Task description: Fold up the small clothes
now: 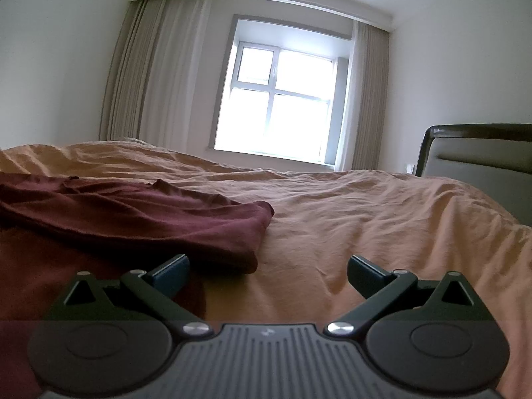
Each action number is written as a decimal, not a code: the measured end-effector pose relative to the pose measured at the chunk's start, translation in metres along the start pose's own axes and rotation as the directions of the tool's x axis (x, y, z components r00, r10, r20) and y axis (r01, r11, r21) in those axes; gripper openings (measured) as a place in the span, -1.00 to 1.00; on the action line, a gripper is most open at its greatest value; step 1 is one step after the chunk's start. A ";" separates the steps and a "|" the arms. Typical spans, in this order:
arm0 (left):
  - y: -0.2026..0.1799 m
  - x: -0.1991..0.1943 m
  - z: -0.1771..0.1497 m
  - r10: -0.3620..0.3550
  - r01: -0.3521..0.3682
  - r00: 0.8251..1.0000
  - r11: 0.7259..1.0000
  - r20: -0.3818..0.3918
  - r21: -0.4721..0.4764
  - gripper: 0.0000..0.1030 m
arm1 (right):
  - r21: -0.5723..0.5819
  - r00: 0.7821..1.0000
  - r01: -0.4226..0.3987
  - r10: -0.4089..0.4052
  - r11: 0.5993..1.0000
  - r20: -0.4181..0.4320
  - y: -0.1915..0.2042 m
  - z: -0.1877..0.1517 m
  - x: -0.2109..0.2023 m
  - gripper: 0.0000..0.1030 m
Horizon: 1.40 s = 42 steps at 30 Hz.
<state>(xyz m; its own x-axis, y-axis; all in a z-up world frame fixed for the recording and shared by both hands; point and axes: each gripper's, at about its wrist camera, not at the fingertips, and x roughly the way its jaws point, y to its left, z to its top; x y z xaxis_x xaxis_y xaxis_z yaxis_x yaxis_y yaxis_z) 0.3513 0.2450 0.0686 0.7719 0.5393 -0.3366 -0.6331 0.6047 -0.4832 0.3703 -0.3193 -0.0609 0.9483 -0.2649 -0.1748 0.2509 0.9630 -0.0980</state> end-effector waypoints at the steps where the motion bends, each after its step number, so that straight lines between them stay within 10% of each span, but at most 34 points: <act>1: -0.013 -0.002 0.003 -0.026 0.025 0.999 0.999 0.020 0.044 -0.89 | 0.002 1.000 -0.001 0.001 1.000 0.001 0.000 0.000 0.000 1.00; 4: -0.067 -0.017 0.011 -0.202 0.172 0.975 0.948 0.088 0.266 -0.90 | 0.008 1.000 -0.003 0.003 1.000 0.000 -0.002 0.000 0.000 1.00; 11: -0.202 -0.071 -0.034 -0.558 0.459 0.828 0.619 -0.054 0.637 -0.90 | 0.016 1.000 -0.003 0.003 1.000 0.003 -0.004 0.000 0.000 1.00; 14: -0.239 -0.087 -0.081 -0.606 0.539 0.779 0.521 -0.157 0.662 -0.90 | 0.018 1.000 0.003 -0.003 1.000 0.008 -0.004 0.000 -0.001 1.00; 22: -0.287 -0.103 -0.212 -0.562 0.713 0.682 0.368 -0.468 0.597 -0.86 | 0.035 1.000 0.019 -0.020 0.999 0.017 -0.005 -0.001 -0.003 1.00; 27: -0.278 -0.092 -0.243 -0.537 0.762 0.629 0.281 -0.562 0.584 -0.40 | 0.050 1.000 0.020 -0.021 0.999 0.017 -0.008 -0.001 -0.004 1.00; 31: -0.270 -0.095 -0.241 -0.535 0.786 0.602 0.263 -0.594 0.560 0.36 | 0.054 1.000 0.021 -0.022 0.998 0.013 -0.009 -0.001 -0.003 1.00; 38: -0.230 -0.091 -0.197 -0.552 0.817 0.576 0.389 -0.602 0.425 0.99 | 0.048 1.000 0.021 -0.022 0.999 0.010 -0.008 0.000 -0.002 1.00; 42: -0.203 -0.090 -0.177 -0.523 0.779 0.627 0.424 -0.578 0.461 0.99 | 0.040 1.000 0.021 -0.021 0.999 0.007 -0.008 0.000 -0.002 1.00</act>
<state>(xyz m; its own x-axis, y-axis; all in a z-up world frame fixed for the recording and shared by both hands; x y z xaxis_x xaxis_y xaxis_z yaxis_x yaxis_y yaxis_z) 0.4204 -0.0302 0.0544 0.8479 -0.3171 -0.4250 0.3068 0.9471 -0.0945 0.3666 -0.3261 -0.0597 0.9442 -0.2846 -0.1657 0.2780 0.9586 -0.0623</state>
